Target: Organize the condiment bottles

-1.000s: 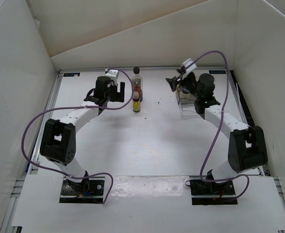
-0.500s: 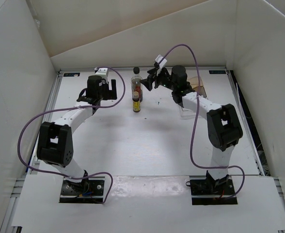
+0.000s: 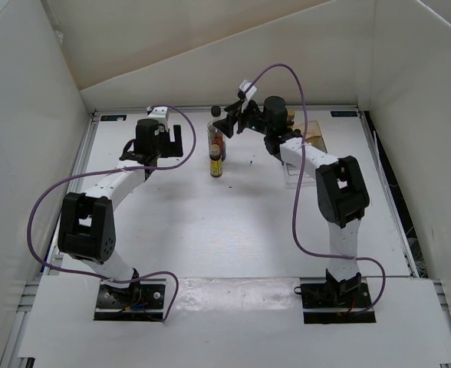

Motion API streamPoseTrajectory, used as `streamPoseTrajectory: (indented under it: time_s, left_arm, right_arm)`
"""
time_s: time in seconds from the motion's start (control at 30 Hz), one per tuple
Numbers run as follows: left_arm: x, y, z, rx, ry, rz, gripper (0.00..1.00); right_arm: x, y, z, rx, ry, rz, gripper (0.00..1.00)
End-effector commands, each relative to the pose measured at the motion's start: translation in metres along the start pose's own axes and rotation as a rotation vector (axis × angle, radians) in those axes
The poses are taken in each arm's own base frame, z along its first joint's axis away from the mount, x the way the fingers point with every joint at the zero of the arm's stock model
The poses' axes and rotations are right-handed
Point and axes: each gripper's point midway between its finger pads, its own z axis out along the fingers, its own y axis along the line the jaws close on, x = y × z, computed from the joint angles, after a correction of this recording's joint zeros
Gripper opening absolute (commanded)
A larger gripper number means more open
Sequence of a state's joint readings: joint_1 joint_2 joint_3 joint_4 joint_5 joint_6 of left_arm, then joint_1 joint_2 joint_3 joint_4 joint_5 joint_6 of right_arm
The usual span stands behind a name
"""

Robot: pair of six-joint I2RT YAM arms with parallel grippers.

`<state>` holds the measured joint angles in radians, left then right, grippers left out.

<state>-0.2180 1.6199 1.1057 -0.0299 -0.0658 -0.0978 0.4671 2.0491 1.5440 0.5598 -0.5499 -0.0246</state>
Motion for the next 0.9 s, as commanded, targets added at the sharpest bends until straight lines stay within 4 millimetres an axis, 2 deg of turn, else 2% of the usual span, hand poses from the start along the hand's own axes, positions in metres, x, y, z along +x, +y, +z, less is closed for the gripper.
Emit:
streamPoseTrajectory:
  time_s: [0.0, 0.17, 0.23, 0.43, 0.5, 0.6, 0.67, 0.87]
  left_arm:
    - [-0.021, 0.001, -0.010, 0.009, -0.054, -0.014, 1.00]
    - [-0.023, 0.003, -0.009, 0.006, -0.057, -0.014, 1.00]
    - [-0.022, 0.003, -0.009, 0.005, -0.053, -0.013, 1.00]
    - [-0.024, 0.006, -0.010, -0.002, -0.055, -0.016, 1.00]
    - [-0.026, 0.008, -0.010, -0.006, -0.058, -0.017, 1.00]
    - [-0.028, 0.014, -0.011, -0.015, -0.060, -0.021, 1.00]
    - [-0.029, 0.016, -0.012, -0.019, -0.063, -0.022, 1.00]
    - [-0.028, 0.023, -0.013, -0.028, -0.061, -0.030, 1.00]
  right_arm:
    - [-0.027, 0.002, 0.010, -0.028, -0.059, -0.024, 0.77]
    - [-0.026, -0.002, 0.015, -0.038, -0.064, 0.000, 0.77]
    - [-0.031, -0.002, 0.018, -0.045, -0.075, 0.010, 0.77]
    - [-0.027, -0.003, 0.028, -0.064, -0.086, 0.051, 0.77]
    - [-0.031, -0.004, 0.032, -0.068, -0.100, 0.054, 0.77]
    - [-0.026, -0.004, 0.040, -0.077, -0.092, 0.062, 0.77]
    - [-0.034, -0.004, 0.044, -0.081, -0.104, 0.054, 0.77]
    - [-0.023, -0.007, 0.054, -0.080, -0.083, 0.058, 0.77]
